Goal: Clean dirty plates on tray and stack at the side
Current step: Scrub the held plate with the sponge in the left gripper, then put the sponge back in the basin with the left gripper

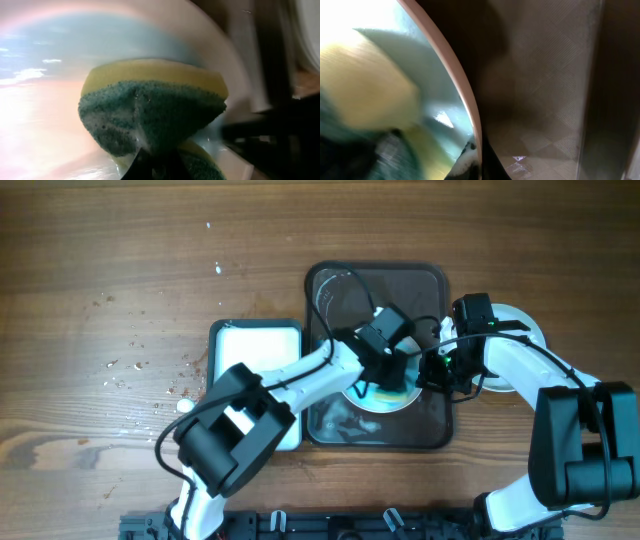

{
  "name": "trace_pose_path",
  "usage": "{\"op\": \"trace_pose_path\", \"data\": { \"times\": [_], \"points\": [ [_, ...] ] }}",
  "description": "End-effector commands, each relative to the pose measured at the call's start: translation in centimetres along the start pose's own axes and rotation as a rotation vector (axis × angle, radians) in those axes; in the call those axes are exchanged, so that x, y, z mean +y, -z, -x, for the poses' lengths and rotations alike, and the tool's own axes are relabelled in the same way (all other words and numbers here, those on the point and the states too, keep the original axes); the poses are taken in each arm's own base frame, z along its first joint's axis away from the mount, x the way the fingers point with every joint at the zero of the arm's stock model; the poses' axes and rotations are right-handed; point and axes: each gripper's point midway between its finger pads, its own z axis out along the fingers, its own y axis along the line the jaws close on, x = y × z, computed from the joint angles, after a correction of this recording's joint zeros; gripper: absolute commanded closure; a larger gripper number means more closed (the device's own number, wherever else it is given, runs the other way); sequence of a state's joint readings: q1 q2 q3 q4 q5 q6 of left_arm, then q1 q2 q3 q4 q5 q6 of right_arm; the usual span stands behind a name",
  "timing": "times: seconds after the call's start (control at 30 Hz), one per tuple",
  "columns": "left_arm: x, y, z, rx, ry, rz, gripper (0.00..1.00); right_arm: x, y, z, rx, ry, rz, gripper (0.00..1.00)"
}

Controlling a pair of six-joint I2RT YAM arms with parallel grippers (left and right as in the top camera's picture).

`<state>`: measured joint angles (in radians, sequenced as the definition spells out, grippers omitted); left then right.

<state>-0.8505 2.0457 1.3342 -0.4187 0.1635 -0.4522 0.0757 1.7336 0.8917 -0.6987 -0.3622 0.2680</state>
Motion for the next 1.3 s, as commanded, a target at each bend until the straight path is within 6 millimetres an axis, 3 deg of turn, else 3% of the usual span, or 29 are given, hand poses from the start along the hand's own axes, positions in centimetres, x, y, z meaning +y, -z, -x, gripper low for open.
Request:
{"op": "trace_pose_path", "data": {
  "times": [0.0,0.1,0.2,0.33,0.43,0.5,0.67,0.8,0.83,0.93,1.0,1.07,1.17,1.27],
  "points": [
    [-3.6,-2.9,-4.7,0.157,0.011,-0.127,0.96,-2.7,-1.6,-1.4,0.05,-0.016,-0.116,0.96],
    [-4.0,-3.0,-5.5,0.176,-0.008,-0.126,0.96,-2.7,-1.6,-1.5,0.054,-0.017,-0.117,0.96],
    [-2.6,-2.8,-6.3,0.222,0.021,-0.087,0.96,-2.7,-1.6,-1.5,0.055,-0.017,-0.118,0.96],
    [1.8,-1.1,-7.2,0.312,0.044,0.006,0.96,-2.7,-1.6,-1.5,0.055,-0.017,-0.118,0.96],
    [5.3,0.9,-6.4,0.308,0.104,0.111,0.96,-2.7,-1.6,-1.5,0.057,-0.018,-0.118,0.96],
    [7.3,3.7,-4.9,0.265,0.147,0.158,0.96,-2.7,-1.6,-1.6,0.058,-0.017,-0.118,0.96],
    [7.9,12.1,-1.4,0.1,0.207,0.117,0.96,-1.9,0.0,-0.9,-0.003,0.004,-0.101,0.96],
    [8.9,19.5,-0.5,-0.04,0.251,0.109,0.96,0.4,4.6,-0.1,-0.144,0.12,-0.056,0.96],
    [10.3,21.4,-0.7,-0.076,0.278,0.156,0.96,1.3,6.3,-0.2,-0.183,0.154,-0.03,0.95],
    [14.8,24.3,-1.9,-0.103,0.356,0.321,0.96,4.1,9.8,-0.8,-0.282,0.217,0.048,0.96],
    [18.0,25.0,-3.6,-0.069,0.466,0.409,0.96,6.5,12.2,-1.5,-0.356,0.302,0.074,0.96],
    [20.1,24.5,-4.9,-0.052,0.578,0.447,0.96,7.7,13.0,-1.9,-0.386,0.354,0.043,0.96],
    [23.2,22.1,-7.4,-0.029,0.742,0.442,0.96,9.2,13.7,-2.7,-0.398,0.409,-0.063,0.96],
    [22.9,19.3,-8.5,0.004,0.7,0.34,0.92,11.2,14.1,-2.9,-0.416,0.468,-0.101,0.96]
  ]
}}
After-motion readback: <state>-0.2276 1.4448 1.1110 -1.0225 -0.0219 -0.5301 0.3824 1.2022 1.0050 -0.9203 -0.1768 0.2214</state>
